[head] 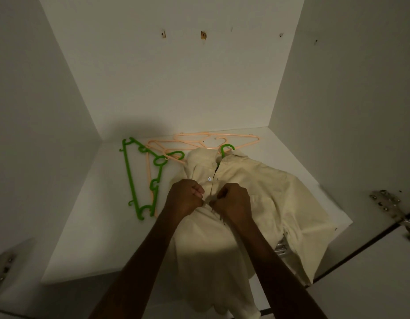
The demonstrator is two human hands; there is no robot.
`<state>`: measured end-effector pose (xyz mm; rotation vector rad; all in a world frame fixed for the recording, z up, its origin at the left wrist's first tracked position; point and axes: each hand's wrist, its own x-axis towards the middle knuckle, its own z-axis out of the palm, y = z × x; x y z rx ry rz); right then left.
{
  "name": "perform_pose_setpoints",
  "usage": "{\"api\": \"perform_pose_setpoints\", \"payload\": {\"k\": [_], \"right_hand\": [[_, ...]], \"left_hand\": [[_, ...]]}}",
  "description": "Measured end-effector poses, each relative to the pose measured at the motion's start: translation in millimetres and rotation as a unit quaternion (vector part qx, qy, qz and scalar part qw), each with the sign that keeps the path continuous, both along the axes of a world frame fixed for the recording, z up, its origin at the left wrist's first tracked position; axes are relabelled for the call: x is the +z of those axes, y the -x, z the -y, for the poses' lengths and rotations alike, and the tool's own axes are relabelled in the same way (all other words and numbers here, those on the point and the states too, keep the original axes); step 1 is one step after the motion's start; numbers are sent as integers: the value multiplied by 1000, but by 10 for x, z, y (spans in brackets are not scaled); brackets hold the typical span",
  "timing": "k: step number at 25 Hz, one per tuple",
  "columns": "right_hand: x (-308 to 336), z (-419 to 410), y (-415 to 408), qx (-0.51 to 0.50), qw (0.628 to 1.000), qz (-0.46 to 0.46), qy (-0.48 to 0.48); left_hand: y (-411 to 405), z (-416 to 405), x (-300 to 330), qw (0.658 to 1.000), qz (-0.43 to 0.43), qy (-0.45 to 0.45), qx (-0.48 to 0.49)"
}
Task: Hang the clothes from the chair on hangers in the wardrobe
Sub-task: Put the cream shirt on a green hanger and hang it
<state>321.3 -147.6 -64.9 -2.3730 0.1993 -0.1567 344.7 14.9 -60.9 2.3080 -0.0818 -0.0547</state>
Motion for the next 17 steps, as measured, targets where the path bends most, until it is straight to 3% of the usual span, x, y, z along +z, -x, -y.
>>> {"api": "perform_pose_setpoints", "payload": {"k": [5, 8, 11, 13, 15, 17], "right_hand": [[-27, -24, 3, -50, 998, 23, -18], [28, -107, -133, -57, 997, 39, 18], [61, -141, -285, -36, 994, 81, 58], [55, -83, -363, -28, 996, 55, 63], [24, 13, -402, -45, 997, 41, 56], [-29, 89, -412, -81, 996, 40, -8]], "left_hand": [[58, 100, -81, 991, 95, 30, 84], [-123, 223, 13, 982, 170, 13, 76], [-300, 357, -36, 988, 140, -21, 65], [-363, 366, -108, 987, 138, -8, 85], [-396, 322, -186, 986, 139, 34, 84], [-427, 265, -222, 984, 115, 109, 77]]}}
